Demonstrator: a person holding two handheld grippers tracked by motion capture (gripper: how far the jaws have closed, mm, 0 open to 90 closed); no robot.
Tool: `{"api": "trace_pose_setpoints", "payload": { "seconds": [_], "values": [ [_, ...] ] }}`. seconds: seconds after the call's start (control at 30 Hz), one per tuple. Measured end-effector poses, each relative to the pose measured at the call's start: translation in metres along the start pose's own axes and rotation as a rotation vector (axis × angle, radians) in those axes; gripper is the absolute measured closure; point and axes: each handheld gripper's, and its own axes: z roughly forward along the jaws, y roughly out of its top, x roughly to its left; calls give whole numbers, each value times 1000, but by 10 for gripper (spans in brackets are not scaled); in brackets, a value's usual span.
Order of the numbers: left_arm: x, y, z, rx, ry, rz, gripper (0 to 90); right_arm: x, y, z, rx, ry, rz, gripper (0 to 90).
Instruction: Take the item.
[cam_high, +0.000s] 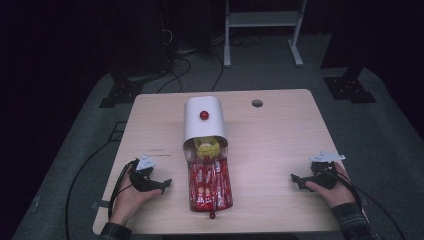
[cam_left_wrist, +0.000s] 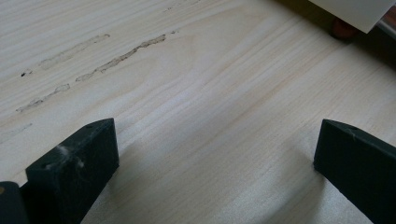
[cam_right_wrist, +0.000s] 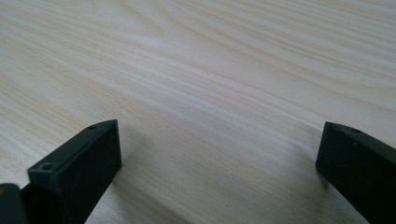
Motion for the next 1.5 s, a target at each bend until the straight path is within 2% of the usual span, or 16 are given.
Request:
{"api": "trace_pose_setpoints", "payload": {
  "seconds": [0.23, 0.37, 0.53, 0.6, 0.73, 1.0, 1.37, 1.5],
  "values": [
    [1, -1, -2, -9, 10, -5, 20, 0, 0, 0, 0, 0, 0, 0],
    [3, -1, -5, -9, 15, -14, 107, 0, 0, 0, 0, 0, 0, 0],
    [5, -2, -8, -10, 10, -18, 145, 0, 0, 0, 0, 0, 0, 0],
    [6, -2, -10, -6, 9, -17, 187, 0, 0, 0, 0, 0, 0, 0],
    [9, -4, -13, -14, 5, -39, 207, 0, 0, 0, 0, 0, 0, 0],
    [12, -5, -18, -16, 13, -56, 247, 0, 0, 0, 0, 0, 0, 0],
    [10, -3, -24, -30, 12, -41, 299, 0, 0, 0, 0, 0, 0, 0],
    [9, -2, -27, -39, 13, -49, 331, 0, 0, 0, 0, 0, 0, 0]
  ]
}}
